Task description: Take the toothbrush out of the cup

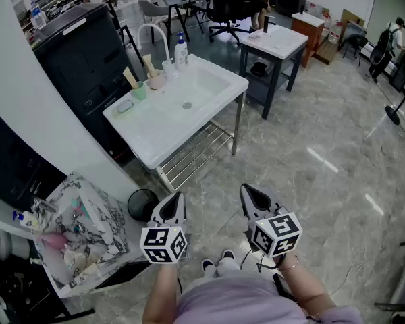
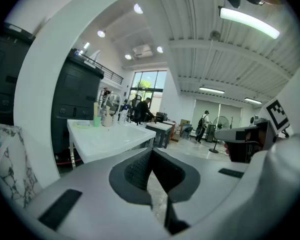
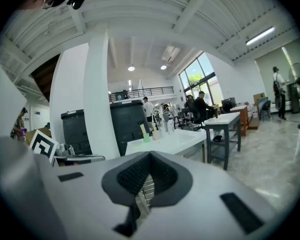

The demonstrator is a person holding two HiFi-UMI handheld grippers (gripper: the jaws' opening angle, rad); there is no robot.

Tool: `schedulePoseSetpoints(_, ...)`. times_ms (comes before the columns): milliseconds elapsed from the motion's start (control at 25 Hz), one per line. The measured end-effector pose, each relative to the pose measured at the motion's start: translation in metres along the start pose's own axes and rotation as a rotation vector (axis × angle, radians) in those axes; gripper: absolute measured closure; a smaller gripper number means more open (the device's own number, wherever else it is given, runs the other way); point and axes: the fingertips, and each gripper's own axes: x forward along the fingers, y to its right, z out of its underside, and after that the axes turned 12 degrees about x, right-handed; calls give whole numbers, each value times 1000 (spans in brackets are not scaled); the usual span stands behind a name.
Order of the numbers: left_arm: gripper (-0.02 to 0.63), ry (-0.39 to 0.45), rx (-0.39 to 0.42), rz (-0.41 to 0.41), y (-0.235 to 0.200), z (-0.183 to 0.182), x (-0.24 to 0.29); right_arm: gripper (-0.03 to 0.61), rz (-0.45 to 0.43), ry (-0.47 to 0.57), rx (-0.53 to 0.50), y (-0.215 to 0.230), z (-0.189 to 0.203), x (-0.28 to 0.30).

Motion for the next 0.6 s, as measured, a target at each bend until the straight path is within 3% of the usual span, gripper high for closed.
schedulePoseSetpoints(600, 614, 0, 4, -15, 14, -5, 28, 571, 18, -9, 46, 41, -6, 6)
